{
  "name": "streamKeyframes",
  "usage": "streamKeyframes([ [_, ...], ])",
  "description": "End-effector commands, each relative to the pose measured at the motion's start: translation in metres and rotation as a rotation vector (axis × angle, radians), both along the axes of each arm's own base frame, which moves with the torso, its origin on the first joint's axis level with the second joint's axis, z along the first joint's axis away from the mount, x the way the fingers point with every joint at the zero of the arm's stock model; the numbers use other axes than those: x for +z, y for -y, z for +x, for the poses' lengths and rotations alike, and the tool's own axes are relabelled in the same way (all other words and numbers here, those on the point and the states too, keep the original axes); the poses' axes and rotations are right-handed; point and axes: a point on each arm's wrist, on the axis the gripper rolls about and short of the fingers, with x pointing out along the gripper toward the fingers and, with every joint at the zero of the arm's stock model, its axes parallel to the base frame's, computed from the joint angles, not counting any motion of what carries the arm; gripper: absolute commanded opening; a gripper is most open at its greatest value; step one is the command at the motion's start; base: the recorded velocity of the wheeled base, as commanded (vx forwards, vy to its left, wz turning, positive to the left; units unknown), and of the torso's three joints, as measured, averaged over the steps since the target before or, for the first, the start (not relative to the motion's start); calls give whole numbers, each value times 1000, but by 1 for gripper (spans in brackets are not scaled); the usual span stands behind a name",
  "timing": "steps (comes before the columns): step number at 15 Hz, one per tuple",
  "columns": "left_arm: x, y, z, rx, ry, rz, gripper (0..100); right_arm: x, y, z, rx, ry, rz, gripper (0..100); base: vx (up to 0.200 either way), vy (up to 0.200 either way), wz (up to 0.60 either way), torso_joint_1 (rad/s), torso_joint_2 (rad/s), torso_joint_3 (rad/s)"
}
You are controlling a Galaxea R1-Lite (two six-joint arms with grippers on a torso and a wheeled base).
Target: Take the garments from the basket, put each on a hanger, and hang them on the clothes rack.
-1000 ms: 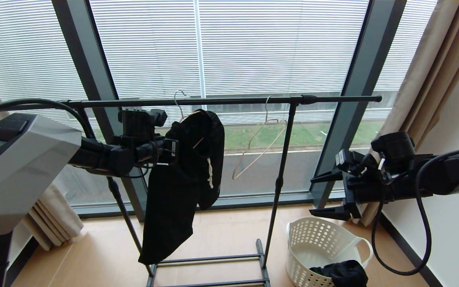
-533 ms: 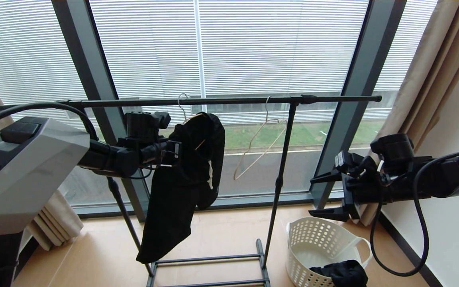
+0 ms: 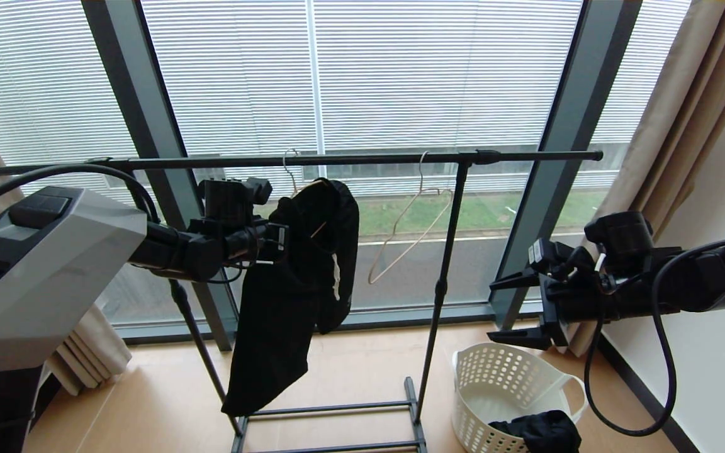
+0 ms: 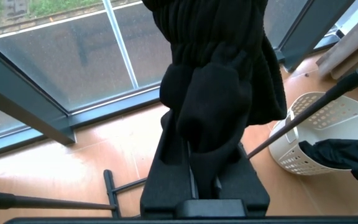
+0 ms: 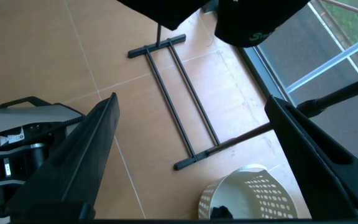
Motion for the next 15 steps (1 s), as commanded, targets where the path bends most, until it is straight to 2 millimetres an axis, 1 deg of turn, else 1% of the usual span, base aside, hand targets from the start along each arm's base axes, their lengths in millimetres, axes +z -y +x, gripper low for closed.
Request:
streamKeyframes([
  [1,1,0,-1,0,2,0,0,0,0,0,1,-1,0,100,0,0,0,0,0,0],
  [2,1,0,-1,0,0,0,100,0,0,0,2,-1,1,100,0,0,0,0,0,0],
  [5,1,0,-2,-2,-1,0,100,0,0,0,1,-1,0,100,0,0,0,0,0,0],
  [7,8,3,-15,-14,-13,3,100,0,0,0,1,1,0,100,0,0,0,0,0,0],
  [9,17,2,-31,-23,-22,6,100,1,0,-1,2,2,1,100,0,0,0,0,0,0],
  [11,25,2,-52,-34,-36,13,100,3,0,-3,2,8,2,100,0,0,0,0,0,0],
  [12,31,-1,-64,-36,-40,14,100,6,0,-6,2,12,2,100,0,0,0,0,0,0],
  [13,37,-4,-76,-39,-41,16,100,13,1,-12,3,39,4,100,0,0,0,0,0,0],
  [14,37,-4,-76,-39,-41,16,100,13,1,-12,3,39,4,100,0,0,0,0,0,0],
  [15,49,-12,-100,-39,-38,15,100,22,2,-23,2,103,7,100,0,0,0,0,0,0],
])
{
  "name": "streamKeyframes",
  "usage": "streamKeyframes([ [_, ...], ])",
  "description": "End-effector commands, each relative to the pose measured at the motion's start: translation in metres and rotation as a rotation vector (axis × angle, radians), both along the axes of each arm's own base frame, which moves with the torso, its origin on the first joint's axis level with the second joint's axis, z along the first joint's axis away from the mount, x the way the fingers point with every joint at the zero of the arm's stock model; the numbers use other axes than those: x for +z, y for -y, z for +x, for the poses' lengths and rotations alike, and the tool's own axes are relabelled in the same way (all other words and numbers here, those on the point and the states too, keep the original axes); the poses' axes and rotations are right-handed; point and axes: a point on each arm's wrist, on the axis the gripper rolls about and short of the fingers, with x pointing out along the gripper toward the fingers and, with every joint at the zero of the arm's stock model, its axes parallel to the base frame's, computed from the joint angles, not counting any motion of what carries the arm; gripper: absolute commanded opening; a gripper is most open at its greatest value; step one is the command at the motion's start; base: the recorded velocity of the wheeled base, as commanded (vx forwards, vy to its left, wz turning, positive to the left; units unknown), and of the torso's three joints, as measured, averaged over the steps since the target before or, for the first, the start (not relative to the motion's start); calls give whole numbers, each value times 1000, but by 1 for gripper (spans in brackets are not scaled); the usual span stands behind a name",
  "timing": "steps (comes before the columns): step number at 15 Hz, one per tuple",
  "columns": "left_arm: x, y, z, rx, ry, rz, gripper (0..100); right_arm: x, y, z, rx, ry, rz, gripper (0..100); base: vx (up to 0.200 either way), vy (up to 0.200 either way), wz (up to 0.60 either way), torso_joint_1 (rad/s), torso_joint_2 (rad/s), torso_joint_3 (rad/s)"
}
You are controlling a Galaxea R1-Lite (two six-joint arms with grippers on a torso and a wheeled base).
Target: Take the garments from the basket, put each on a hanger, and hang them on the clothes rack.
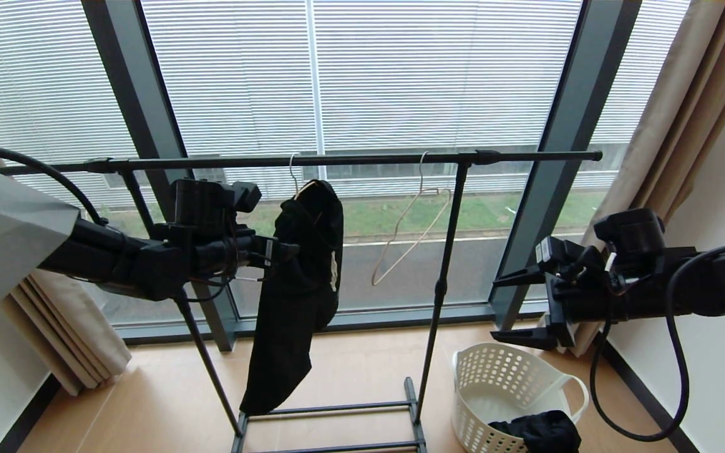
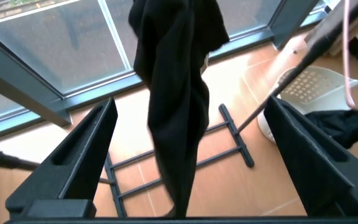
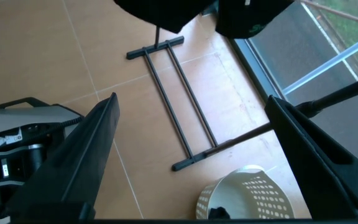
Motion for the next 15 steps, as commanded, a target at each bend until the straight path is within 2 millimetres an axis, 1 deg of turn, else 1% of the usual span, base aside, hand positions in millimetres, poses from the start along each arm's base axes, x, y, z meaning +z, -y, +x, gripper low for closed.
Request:
streamKeyframes([
  [1,29,-11,-42,-1,33,-6,100,17,1,-18,-5,88,1,100,0,0,0,0,0,0],
  [3,32,-17,-71,-4,15,-3,100,29,3,-31,-31,158,-18,100,0,0,0,0,0,0],
  [5,34,-23,-101,-8,24,-5,100,42,6,-53,-75,233,-48,100,0,0,0,0,0,0],
  [7,26,-28,-134,-20,58,-10,100,55,8,-82,-93,281,-38,100,0,0,0,0,0,0],
  [8,24,-30,-141,-22,62,-11,100,57,9,-88,-96,288,-36,100,0,0,0,0,0,0],
  [9,19,-34,-162,-22,63,-11,100,54,12,-101,-108,274,-38,100,0,0,0,0,0,0],
  [10,17,-38,-176,-22,57,-9,100,50,15,-110,-138,264,-56,100,0,0,0,0,0,0],
  [12,16,-44,-198,-21,64,-11,100,47,23,-129,-212,262,-87,100,0,0,0,0,0,0],
  [13,12,-48,-215,-19,63,-10,100,43,30,-145,-256,250,-88,100,0,0,0,0,0,0],
  [15,4,-54,-238,-21,55,-8,100,28,47,-165,-358,205,-102,100,0,0,0,0,0,0],
])
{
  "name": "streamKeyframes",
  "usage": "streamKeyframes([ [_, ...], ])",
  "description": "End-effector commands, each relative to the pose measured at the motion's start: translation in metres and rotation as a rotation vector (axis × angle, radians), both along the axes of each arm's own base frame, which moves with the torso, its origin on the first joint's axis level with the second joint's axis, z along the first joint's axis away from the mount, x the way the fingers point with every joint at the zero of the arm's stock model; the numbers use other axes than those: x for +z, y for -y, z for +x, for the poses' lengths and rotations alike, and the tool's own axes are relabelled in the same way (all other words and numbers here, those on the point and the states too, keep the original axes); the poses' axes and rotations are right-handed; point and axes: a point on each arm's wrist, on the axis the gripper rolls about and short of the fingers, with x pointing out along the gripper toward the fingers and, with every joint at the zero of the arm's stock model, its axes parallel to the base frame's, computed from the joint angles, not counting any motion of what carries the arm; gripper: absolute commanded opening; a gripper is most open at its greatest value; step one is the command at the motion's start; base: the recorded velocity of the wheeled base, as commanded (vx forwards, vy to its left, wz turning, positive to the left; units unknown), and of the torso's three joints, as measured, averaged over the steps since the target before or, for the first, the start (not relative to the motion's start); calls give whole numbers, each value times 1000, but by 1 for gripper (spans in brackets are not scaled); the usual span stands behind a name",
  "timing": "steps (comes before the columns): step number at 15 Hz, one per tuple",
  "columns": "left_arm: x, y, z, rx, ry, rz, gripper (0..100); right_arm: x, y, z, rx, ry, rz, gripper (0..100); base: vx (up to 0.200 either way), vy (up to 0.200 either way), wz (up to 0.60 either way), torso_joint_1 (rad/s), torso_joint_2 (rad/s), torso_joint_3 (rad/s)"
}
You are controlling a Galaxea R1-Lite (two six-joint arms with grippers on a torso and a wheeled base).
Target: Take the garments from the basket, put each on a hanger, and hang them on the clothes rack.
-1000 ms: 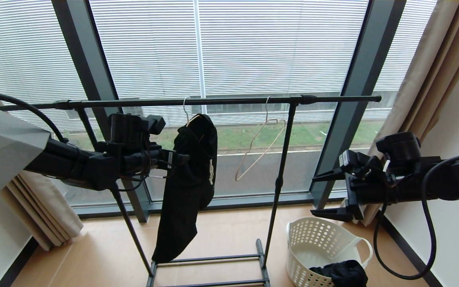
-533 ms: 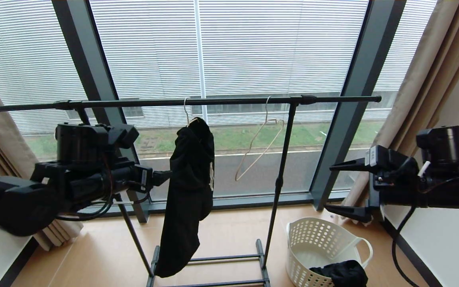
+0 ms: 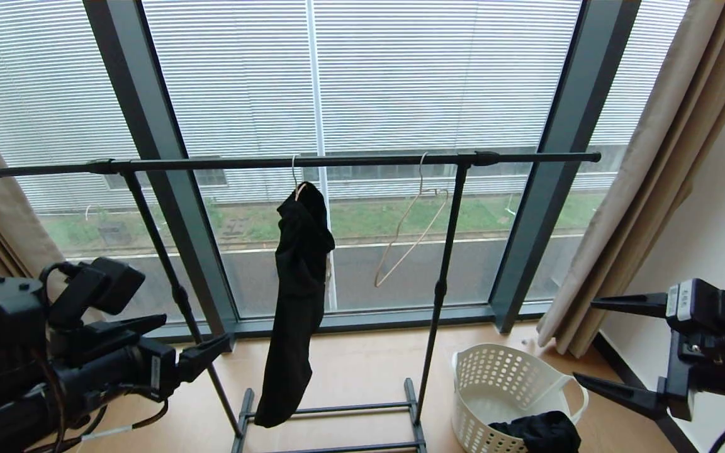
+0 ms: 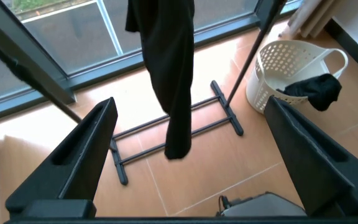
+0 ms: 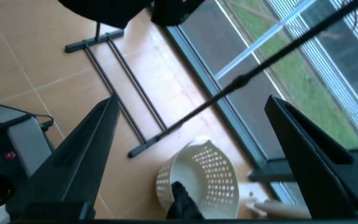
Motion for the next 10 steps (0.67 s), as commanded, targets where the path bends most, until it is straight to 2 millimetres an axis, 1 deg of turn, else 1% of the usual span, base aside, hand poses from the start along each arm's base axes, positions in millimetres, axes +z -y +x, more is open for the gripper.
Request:
streamKeyframes([
  [1,-2,-9,-33,3,34,-8,100,-12,20,-29,-135,-19,4,100,0,0,0,0,0,0],
  [3,-3,-13,-48,11,55,-22,100,-25,28,-42,-204,-71,20,100,0,0,0,0,0,0],
  [6,-15,-19,-73,9,57,-18,100,-31,24,-73,-255,-50,40,100,0,0,0,0,0,0],
  [7,-17,-20,-76,9,54,-17,100,-33,24,-76,-264,-54,43,100,0,0,0,0,0,0],
  [8,-21,-23,-89,7,77,-20,100,-40,25,-88,-310,-62,51,100,0,0,0,0,0,0],
  [9,-24,-25,-97,9,91,-25,100,-42,27,-95,-352,-57,58,100,0,0,0,0,0,0],
  [10,-23,-27,-102,14,118,-32,100,-44,27,-102,-385,-46,64,100,0,0,0,0,0,0],
])
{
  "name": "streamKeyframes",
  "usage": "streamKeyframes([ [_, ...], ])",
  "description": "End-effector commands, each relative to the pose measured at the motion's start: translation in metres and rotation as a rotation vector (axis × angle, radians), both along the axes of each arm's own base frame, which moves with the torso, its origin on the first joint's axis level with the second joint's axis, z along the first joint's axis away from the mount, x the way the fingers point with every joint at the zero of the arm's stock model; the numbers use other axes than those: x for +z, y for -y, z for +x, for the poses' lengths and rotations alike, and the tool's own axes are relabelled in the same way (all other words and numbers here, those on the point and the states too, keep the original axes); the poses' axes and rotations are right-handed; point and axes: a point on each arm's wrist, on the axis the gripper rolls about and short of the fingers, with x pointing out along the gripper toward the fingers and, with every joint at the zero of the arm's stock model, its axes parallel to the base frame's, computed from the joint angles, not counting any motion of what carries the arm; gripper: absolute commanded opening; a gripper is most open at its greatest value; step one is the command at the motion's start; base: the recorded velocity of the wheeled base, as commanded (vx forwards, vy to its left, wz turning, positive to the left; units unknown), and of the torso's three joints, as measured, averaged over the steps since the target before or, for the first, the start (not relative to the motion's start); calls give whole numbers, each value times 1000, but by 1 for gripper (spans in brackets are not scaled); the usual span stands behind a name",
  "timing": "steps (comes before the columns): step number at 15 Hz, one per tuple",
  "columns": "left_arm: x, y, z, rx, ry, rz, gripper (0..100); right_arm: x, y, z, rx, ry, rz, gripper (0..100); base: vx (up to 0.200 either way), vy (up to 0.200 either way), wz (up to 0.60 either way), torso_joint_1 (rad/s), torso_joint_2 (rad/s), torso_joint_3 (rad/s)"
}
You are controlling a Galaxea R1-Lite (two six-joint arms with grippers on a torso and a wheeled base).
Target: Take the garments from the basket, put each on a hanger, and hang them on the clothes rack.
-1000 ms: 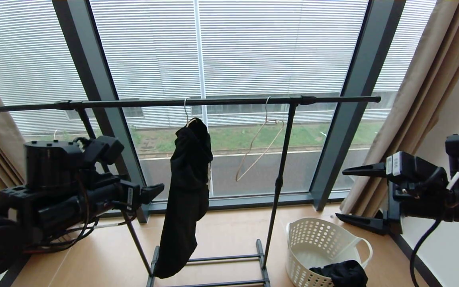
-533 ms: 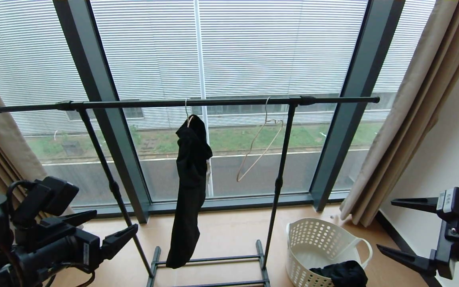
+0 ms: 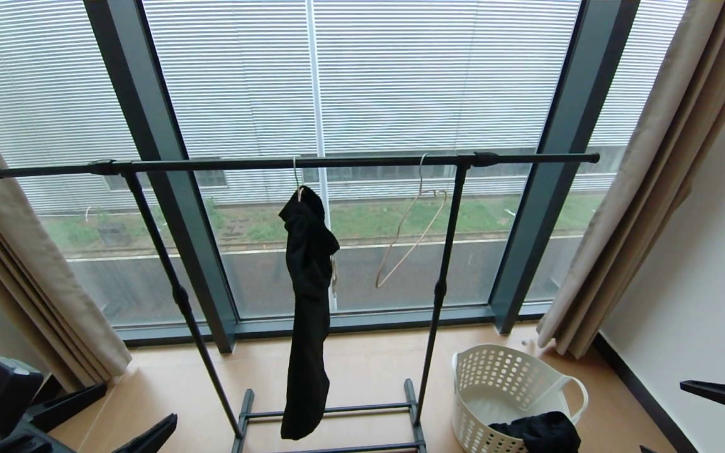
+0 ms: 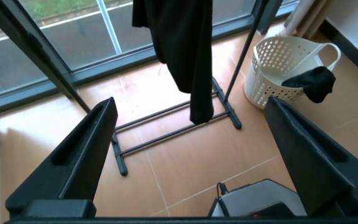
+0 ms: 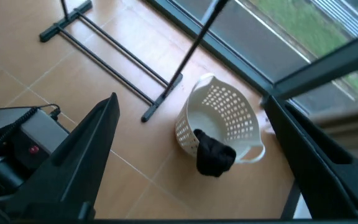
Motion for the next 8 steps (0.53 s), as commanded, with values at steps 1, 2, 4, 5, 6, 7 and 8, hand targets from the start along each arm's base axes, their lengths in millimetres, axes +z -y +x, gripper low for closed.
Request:
streamKeyframes([
  [1,0,-6,-21,15,61,-18,100,-5,-5,-27,-87,56,32,100,0,0,0,0,0,0],
  [2,-4,-8,-28,27,38,-8,100,-8,-10,-38,-106,82,78,100,0,0,0,0,0,0],
  [4,-7,-11,-40,33,35,-3,100,-10,-21,-60,-106,179,157,100,0,0,0,0,0,0],
  [5,-8,-12,-45,32,44,-6,100,-11,-27,-74,-84,212,187,100,0,0,0,0,0,0],
  [6,-8,-12,-45,33,41,-5,100,-10,-29,-79,-73,229,191,100,0,0,0,0,0,0],
  [7,-10,-12,-46,34,22,-3,100,-15,-33,-92,-70,250,207,100,0,0,0,0,0,0],
  [8,-10,-12,-46,34,21,-2,100,-17,-35,-98,-74,260,214,100,0,0,0,0,0,0],
])
